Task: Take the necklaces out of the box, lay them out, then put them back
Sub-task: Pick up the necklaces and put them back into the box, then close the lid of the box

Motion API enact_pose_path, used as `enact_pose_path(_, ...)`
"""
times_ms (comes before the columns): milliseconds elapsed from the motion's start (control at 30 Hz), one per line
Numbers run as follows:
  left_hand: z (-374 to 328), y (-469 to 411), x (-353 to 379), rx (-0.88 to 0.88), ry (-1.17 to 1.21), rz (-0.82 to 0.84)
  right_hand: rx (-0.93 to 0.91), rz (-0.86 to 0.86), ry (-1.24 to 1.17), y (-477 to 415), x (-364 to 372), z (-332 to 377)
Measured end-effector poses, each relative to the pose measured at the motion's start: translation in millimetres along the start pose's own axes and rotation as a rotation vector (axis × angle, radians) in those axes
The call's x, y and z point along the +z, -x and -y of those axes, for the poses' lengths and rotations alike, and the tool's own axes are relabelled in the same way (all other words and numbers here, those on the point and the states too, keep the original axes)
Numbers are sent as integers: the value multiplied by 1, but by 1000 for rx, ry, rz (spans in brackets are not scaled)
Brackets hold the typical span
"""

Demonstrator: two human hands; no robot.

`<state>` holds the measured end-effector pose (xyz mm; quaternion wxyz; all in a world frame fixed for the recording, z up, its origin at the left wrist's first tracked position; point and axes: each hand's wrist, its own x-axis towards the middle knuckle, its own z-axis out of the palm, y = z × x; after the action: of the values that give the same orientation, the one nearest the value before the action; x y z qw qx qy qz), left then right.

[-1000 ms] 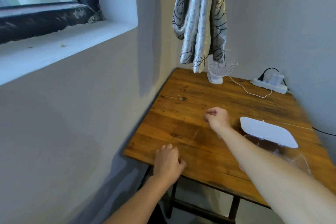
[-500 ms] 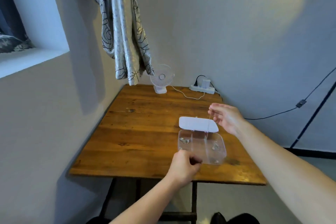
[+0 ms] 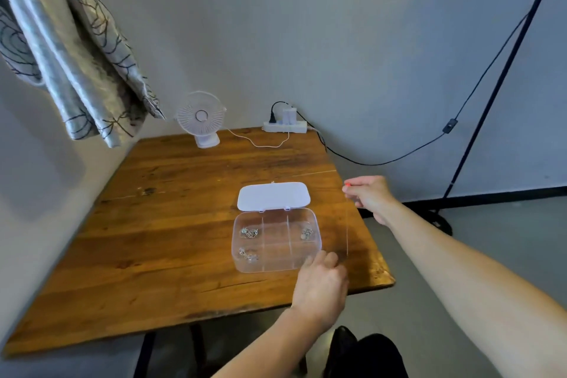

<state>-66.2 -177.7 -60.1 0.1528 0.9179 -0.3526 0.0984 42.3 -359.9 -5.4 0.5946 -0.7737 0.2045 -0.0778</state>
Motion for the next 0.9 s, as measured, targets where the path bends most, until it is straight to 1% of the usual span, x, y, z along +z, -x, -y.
enact_pose_path(67, 5, -6, 10, 93, -114, -11, -16, 16, 57, -15, 7, -13)
enact_pose_path(133, 14, -10, 21, 139, -153, -34, -84, 46, 160, -31, 17, -26)
enact_pose_path(267, 31, -13, 33, 165, -210, -47, -230, 102, 525, -55, 33, -51)
enact_pose_path(367, 37, -12, 38, 195, -249, -45, -357, 121, 681, -61, 41, -62)
enact_pose_path(467, 40, -12, 42, 203, -262, -48, -395, 137, 713, -64, 44, -67)
enact_pose_path(567, 41, -10, 42, 210, -221, -35, -354, 186, 743, -62, 41, -63)
enact_pose_path(633, 40, -9, 35, 212, -143, -55, -317, 193, 747, -57, 38, -55)
enact_pose_path(733, 46, -4, 15, 196, 15, -129, -287, 127, 690, -49, 37, -39)
enact_pose_path(800, 60, 3, 1, 146, 58, -206, -285, 90, 634, -44, 42, -30)
enact_pose_path(900, 98, 18, -15, -20, 25, -250, -260, 75, 512, -40, 59, -18)
